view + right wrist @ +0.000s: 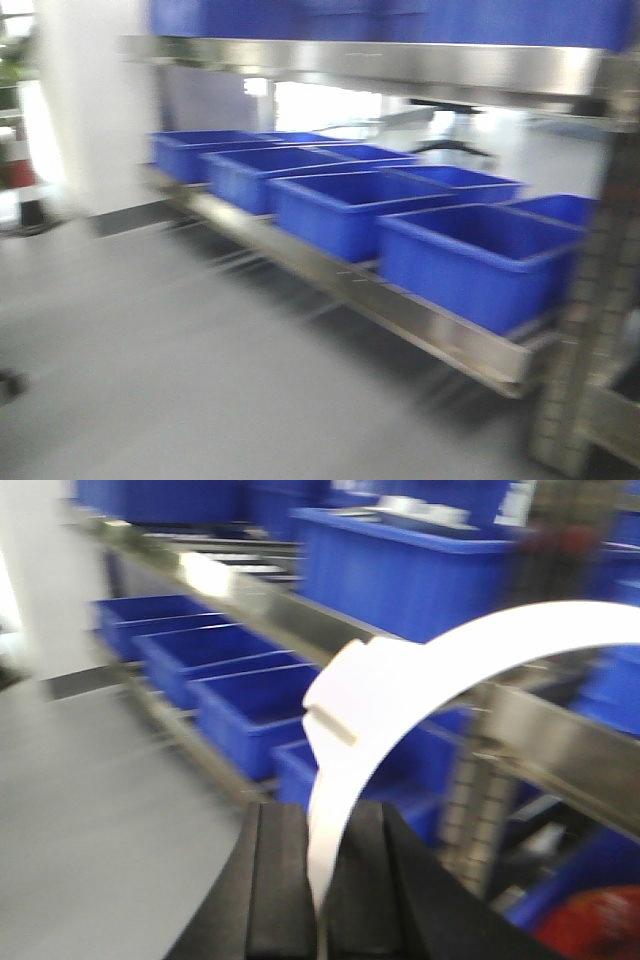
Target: Grab PVC pipe and place in blue bin
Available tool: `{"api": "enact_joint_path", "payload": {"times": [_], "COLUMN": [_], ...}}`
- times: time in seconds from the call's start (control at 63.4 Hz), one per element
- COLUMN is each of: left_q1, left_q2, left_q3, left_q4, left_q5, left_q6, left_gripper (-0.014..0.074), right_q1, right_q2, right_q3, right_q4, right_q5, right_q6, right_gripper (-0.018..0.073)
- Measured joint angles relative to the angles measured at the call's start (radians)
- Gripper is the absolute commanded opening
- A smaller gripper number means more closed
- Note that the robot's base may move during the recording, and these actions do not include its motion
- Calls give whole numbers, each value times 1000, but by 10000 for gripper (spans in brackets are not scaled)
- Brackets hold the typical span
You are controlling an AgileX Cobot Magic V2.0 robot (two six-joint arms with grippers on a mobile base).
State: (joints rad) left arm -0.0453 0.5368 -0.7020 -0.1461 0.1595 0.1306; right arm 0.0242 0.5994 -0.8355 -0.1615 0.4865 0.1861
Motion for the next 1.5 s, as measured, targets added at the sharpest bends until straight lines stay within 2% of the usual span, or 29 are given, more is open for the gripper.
{"api": "enact_joint_path", "payload": {"times": [1.499], "left_q1": [0], "left_q2": [0], "left_q3": [0], "left_q4": [0], "left_q5": [0], "left_q6": [0], "left_gripper": [-111], "right_q1": [0], "right_q2": [0], "right_q3": [0], "right_q4": [0], "right_q5": [0], "right_q6": [0], "right_gripper": [-168]}}
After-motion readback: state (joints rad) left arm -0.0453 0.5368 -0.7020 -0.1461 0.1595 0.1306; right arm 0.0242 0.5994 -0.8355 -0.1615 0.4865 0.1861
